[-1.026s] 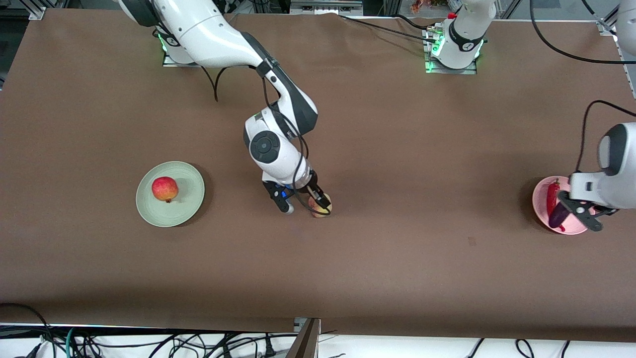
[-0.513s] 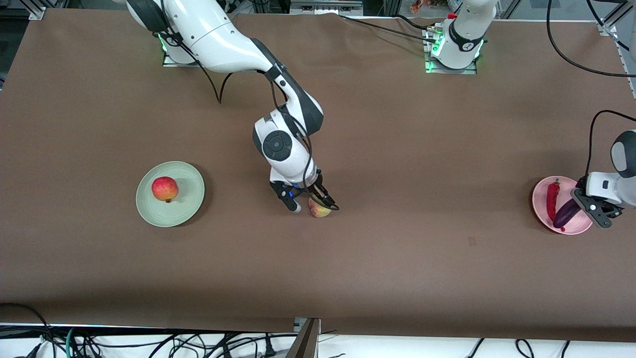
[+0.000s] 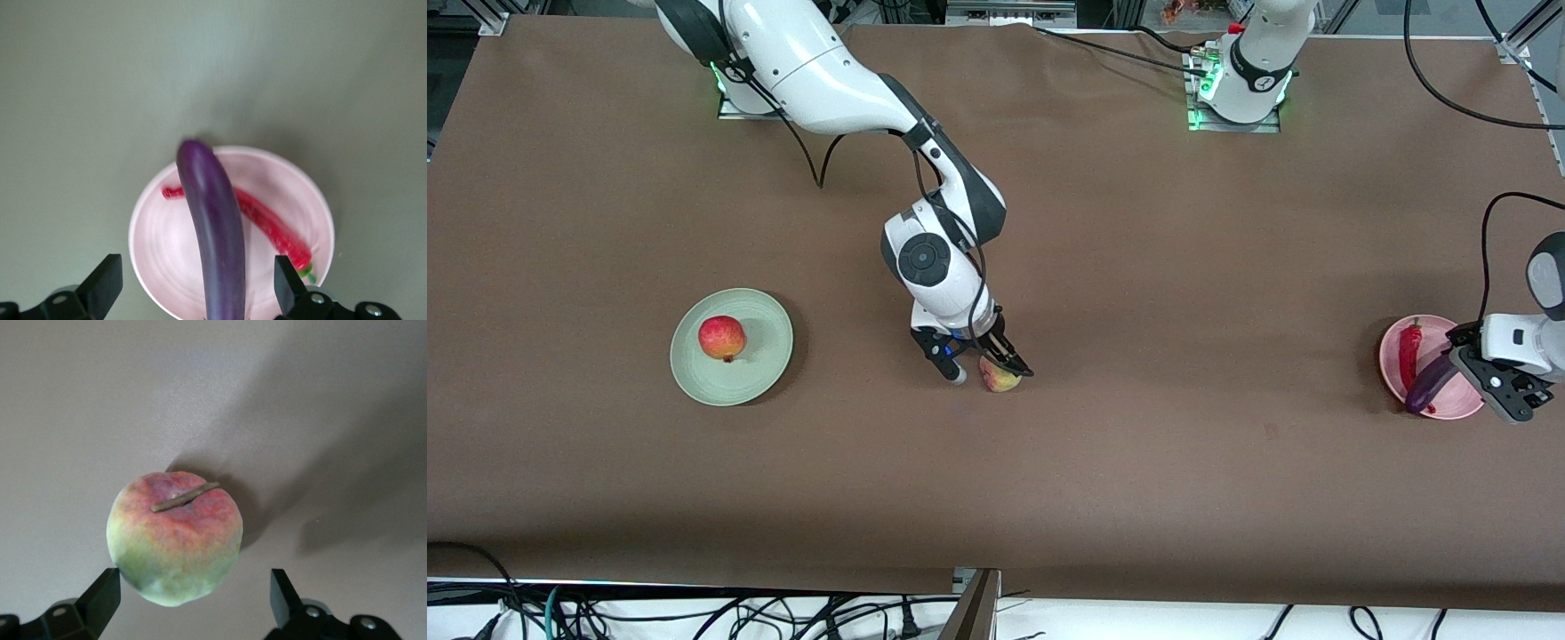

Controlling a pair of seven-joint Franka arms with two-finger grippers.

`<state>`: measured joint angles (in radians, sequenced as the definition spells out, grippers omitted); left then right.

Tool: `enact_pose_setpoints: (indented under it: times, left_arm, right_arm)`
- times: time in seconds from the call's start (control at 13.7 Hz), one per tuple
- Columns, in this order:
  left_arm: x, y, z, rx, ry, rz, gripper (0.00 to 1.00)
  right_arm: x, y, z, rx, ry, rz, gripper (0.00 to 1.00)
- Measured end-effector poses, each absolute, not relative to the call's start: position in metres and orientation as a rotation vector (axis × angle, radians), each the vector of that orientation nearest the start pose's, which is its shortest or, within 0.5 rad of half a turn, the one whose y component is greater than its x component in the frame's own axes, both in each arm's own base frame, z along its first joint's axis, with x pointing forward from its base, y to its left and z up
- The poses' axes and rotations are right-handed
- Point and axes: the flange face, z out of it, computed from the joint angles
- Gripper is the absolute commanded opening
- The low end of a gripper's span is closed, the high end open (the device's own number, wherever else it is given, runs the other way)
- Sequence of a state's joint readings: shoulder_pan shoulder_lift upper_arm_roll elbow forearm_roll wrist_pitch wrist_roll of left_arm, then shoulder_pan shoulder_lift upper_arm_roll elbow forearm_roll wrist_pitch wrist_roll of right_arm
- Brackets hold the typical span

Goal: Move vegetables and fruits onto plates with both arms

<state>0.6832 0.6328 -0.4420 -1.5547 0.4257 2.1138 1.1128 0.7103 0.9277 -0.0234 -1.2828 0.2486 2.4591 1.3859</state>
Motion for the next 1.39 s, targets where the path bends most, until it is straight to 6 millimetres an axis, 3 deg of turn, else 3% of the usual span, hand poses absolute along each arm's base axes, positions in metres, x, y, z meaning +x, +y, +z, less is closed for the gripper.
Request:
enact_pose_setpoints:
  times: [0.15,0.22,0.29,0.59,0.81,0.88,0.95,1.1,1.17,1.25,1.39]
  left_arm:
    - [0.668,0.190,0.359,-2.655,1.516,0.039,1.00]
    - [0.669,0.164,0.387,-2.667,1.498,0.037,1.00]
    - [0.667,0.137,0.411,-2.699,1.454,0.058,1.00]
    - [0.659,0.047,0.466,-2.869,1.187,0.114,1.00]
    - [0.653,-0.008,0.500,-2.981,0.933,0.110,1.00]
    - [0.651,-0.028,0.514,-3.008,0.850,0.084,1.00]
    - [0.647,-0.049,0.526,-3.022,0.786,0.075,1.00]
    - [0.634,-0.085,0.547,-3.102,0.579,0.093,1.00]
    - [0.626,-0.089,0.561,-3.140,0.444,0.079,1.00]
    - [0.619,-0.081,0.577,-3.147,0.301,0.053,1.00]
    - [0.606,-0.046,0.600,-3.118,0.102,0.009,1.00]
  right_arm:
    - [0.595,0.494,0.214,-2.591,1.160,-0.001,0.39]
    - [0.595,0.493,0.215,-2.595,1.152,-0.006,0.23]
    - [0.596,0.492,0.216,-2.600,1.148,-0.006,0.14]
    - [0.613,0.470,0.230,-2.686,1.108,0.020,0.13]
    - [0.641,0.417,0.276,-2.760,1.066,0.091,0.13]
    - [0.650,0.396,0.293,-2.776,1.047,0.119,0.20]
    - [0.653,0.387,0.303,-2.772,1.041,0.137,0.49]
    - [0.651,0.391,0.305,-2.750,1.041,0.161,0.78]
    - [0.648,0.398,0.303,-2.739,1.040,0.168,0.79]
    - [0.645,0.405,0.302,-2.727,1.043,0.163,0.80]
    - [0.641,0.414,0.299,-2.715,1.049,0.151,0.82]
